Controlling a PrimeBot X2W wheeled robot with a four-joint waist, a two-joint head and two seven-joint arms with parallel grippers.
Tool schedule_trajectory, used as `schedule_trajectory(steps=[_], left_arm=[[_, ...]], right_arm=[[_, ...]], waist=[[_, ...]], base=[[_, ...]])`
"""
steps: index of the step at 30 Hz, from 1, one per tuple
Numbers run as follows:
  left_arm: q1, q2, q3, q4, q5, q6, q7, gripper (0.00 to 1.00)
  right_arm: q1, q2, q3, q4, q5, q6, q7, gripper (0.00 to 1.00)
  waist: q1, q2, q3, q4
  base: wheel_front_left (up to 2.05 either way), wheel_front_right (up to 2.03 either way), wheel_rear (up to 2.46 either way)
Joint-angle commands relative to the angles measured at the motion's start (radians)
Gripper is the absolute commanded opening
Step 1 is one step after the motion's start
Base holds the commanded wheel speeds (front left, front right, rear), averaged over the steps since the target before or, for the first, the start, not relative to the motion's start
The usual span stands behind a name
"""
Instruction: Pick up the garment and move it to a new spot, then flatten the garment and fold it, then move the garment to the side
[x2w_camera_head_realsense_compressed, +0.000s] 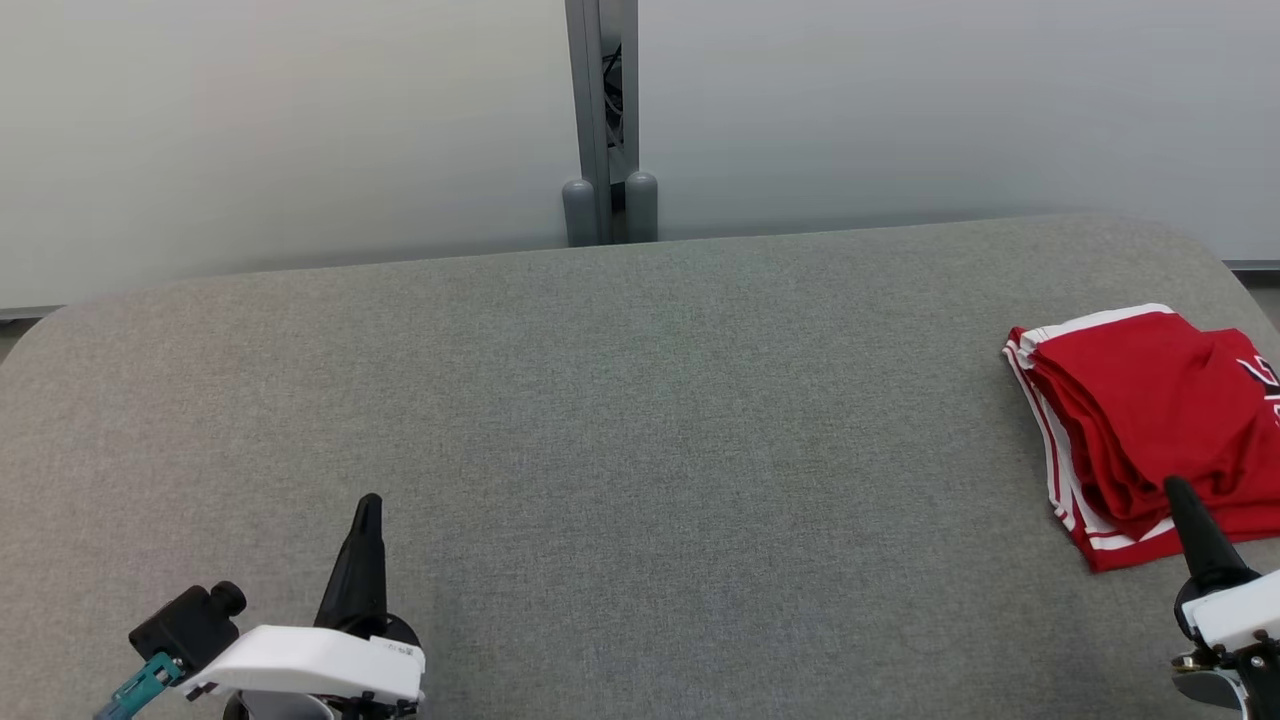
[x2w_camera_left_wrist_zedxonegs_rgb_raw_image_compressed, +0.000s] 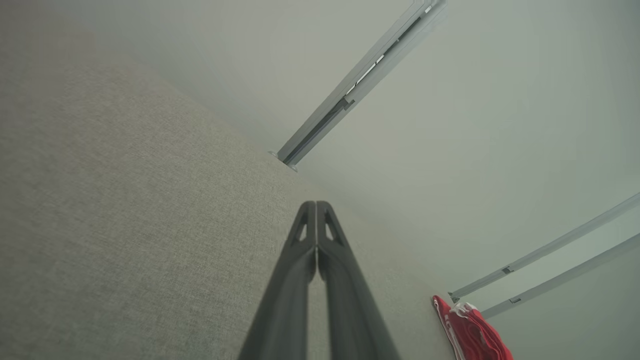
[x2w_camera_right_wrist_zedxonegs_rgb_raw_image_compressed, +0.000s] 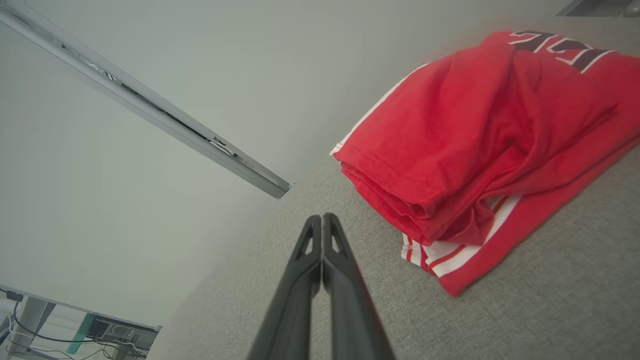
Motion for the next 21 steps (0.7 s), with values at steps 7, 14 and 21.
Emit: schedule_trajectory(steps=[7,14,21], left_arm=[[-0.05,-0.013,0.013,0.008,-0.098,-0.034,-0.008,0.0],[-0.059,-0.028,0.017,0.02,-0.165,-0.054,-0.011,0.0],[-0.072,-0.039,0.021,0.032,-0.229,-0.074,-0.014,0.0]], right_arm=[[-0.056,-0.021,-0.046,0.033,0.108,0.0,0.052,0.0],[-0.079,-0.028,-0.075,0.063,0.181,0.0,0.089,0.0],[-0.101,-0.033,-0.102,0.092,0.25,0.001,0.124,0.0]], waist=[[0.0,0.0,0.002,0.001],[0.0,0.0,0.004,0.001],[0.0,0.0,0.006,0.002]], base=[[0.0,0.0,0.0],[0.0,0.0,0.0],[0.0,0.0,0.0]])
